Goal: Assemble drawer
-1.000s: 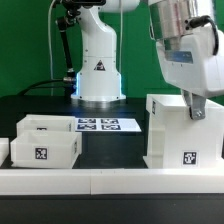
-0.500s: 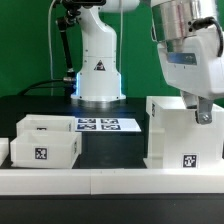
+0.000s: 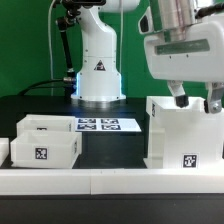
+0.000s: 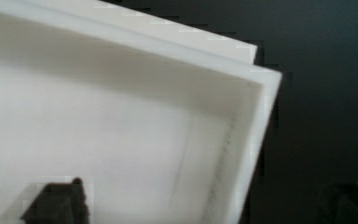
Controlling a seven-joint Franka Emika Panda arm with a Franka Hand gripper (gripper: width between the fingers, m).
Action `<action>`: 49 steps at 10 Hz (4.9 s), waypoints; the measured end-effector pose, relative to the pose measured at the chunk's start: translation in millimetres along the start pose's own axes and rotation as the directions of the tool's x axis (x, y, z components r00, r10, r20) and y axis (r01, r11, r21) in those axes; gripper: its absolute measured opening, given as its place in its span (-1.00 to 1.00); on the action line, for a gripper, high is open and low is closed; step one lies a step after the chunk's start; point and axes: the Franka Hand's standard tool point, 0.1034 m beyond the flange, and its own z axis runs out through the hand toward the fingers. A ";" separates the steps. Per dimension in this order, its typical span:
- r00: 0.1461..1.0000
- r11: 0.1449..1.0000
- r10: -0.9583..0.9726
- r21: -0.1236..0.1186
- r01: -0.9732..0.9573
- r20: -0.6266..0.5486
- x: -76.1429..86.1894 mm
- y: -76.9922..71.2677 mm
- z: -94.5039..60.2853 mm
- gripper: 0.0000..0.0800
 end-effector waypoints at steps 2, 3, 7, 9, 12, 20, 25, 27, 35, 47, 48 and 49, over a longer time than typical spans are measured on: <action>0.993 0.993 -0.114 -0.001 0.114 0.009 -2.1 3.5 2.0 0.62; 0.993 0.993 -0.119 0.000 0.119 0.009 -2.4 3.2 2.0 0.62; 0.907 0.908 -0.419 -0.017 0.419 0.036 1.2 8.5 -2.3 0.62; 0.793 0.794 -0.607 -0.012 0.608 0.051 0.6 10.6 -7.9 0.62; 0.620 0.621 -0.783 0.002 0.784 0.044 5.6 10.9 -9.8 0.62; 0.487 0.486 -0.872 -0.026 0.873 0.050 101.1 84.4 -27.5 0.62; 0.496 0.495 -0.866 -0.027 0.868 0.055 100.5 85.2 -24.9 0.62; 0.372 0.358 -0.922 -0.133 0.924 0.110 103.5 100.1 -15.5 0.62; 0.387 0.370 -0.918 -0.163 0.914 0.086 132.0 140.9 13.9 0.62; 0.430 0.415 -0.902 -0.203 0.887 0.037 144.7 187.0 73.4 0.62; 0.431 0.416 -0.902 -0.203 0.887 0.037 144.9 186.9 73.6 0.62; 0.431 0.415 -0.902 -0.203 0.887 0.037 144.5 186.7 73.7 0.24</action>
Offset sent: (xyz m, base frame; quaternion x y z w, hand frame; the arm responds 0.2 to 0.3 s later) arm 0.0000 0.0000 0.0000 0.0000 0.0000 0.0000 1.0000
